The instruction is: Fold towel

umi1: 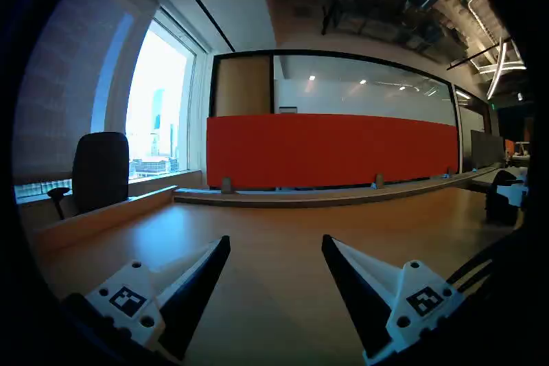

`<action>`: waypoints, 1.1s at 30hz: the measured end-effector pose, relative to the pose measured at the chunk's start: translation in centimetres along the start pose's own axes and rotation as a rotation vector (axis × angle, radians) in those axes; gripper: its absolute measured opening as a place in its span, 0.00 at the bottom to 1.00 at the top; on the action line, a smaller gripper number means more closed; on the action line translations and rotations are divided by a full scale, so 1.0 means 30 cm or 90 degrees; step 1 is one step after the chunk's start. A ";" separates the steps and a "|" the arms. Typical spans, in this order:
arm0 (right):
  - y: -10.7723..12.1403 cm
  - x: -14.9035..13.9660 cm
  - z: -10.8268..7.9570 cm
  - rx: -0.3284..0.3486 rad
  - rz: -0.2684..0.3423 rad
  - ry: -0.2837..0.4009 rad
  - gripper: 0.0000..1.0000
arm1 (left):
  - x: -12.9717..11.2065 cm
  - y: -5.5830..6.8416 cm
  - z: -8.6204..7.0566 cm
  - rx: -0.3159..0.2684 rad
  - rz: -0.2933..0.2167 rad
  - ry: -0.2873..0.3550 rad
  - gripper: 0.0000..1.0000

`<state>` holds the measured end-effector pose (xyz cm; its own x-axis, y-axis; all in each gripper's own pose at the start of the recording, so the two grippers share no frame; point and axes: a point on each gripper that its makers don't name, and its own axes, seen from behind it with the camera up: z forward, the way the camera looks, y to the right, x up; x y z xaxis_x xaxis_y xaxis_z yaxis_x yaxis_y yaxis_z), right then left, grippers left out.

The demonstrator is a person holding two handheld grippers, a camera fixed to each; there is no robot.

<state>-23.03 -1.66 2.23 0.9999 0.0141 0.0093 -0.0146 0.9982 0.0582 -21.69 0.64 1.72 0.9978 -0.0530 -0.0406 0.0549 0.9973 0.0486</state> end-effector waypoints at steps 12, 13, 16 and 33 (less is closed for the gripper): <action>0.008 0.007 -0.012 -0.001 0.001 0.009 1.00 | 0.000 -0.002 -0.001 0.000 0.000 0.000 1.00; 0.008 0.007 -0.013 -0.001 0.001 0.010 1.00 | 0.000 -0.002 -0.001 0.000 0.000 0.000 0.99; 0.007 0.007 -0.015 0.000 0.002 0.010 1.00 | 0.000 -0.002 -0.002 0.000 0.000 0.000 0.99; 0.006 0.008 -0.015 0.002 0.002 0.010 1.00 | 0.006 -0.001 -0.001 0.000 0.000 0.000 0.99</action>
<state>-22.78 -1.45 1.79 0.9998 0.0183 -0.0063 -0.0179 0.9980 0.0607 -21.53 0.61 1.67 0.9978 -0.0532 -0.0398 0.0552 0.9973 0.0486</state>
